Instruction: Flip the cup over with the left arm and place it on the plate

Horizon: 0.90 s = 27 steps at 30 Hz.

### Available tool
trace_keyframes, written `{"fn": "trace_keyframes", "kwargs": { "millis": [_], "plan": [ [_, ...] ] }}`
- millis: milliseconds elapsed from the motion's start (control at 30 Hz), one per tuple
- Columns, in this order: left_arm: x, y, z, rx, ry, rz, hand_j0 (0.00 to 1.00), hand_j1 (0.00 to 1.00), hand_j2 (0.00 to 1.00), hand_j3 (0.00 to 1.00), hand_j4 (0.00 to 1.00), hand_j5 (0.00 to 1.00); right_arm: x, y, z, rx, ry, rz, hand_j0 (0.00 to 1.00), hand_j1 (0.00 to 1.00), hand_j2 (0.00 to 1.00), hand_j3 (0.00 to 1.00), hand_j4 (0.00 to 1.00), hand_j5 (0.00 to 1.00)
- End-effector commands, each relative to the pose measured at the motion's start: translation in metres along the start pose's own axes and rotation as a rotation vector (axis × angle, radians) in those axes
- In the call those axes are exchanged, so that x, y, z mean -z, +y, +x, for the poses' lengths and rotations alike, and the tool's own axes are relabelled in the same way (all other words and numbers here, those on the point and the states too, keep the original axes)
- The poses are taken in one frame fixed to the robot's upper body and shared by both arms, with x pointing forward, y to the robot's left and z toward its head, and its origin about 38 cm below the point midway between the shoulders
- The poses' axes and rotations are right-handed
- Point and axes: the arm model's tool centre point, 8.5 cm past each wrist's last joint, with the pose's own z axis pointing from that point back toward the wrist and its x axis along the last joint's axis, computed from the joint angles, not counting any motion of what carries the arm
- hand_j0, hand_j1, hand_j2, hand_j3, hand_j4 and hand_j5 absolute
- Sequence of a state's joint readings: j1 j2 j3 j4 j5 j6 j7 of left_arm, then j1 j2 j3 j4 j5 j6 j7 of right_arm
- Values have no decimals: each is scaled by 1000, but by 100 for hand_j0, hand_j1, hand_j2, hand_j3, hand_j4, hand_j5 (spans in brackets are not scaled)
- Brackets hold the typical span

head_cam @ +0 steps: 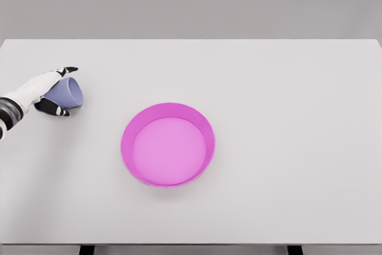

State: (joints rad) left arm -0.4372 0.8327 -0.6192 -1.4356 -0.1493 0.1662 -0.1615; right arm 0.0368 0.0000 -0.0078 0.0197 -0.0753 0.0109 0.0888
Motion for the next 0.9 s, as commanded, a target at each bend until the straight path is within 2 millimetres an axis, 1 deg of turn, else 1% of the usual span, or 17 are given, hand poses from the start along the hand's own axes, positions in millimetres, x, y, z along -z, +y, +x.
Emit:
{"fn": "trace_keyframes", "kwargs": {
  "millis": [0,33,67,100,133,500,600,700,733,867],
  "plan": [
    [0,0,-1,13,5,2,98,98,98,98,98,98,0,0,0,0,0,0,100,100,100,100,100,100],
    [1,-1,-1,20,5,3,91,91,91,91,91,91,0,0,0,0,0,0,100,100,100,100,100,100],
    [1,-2,-1,18,5,1,87,87,87,87,87,87,0,0,0,0,0,0,100,100,100,100,100,100],
    [1,-2,0,18,3,-1,78,78,78,78,78,78,0,0,0,0,0,2,100,100,100,100,100,100],
    [1,-3,0,18,2,-2,77,77,77,77,77,77,0,0,0,0,0,0,100,100,100,100,100,100],
    [-1,4,4,5,-12,18,76,76,76,76,76,76,0,0,0,0,0,0,100,100,100,100,100,100],
    [-1,10,8,-21,-26,33,77,77,77,77,77,77,0,0,0,0,0,0,100,100,100,100,100,100],
    [-5,20,20,-64,-71,55,77,77,77,77,77,77,0,0,0,0,0,0,100,100,100,100,100,100],
    [-6,24,27,-87,-100,60,77,77,77,77,77,77,0,0,0,0,2,0,100,100,100,100,100,100],
    [-14,32,47,-153,-176,77,77,77,77,77,77,77,0,0,0,0,0,0,100,100,100,100,100,100]
  ]
}}
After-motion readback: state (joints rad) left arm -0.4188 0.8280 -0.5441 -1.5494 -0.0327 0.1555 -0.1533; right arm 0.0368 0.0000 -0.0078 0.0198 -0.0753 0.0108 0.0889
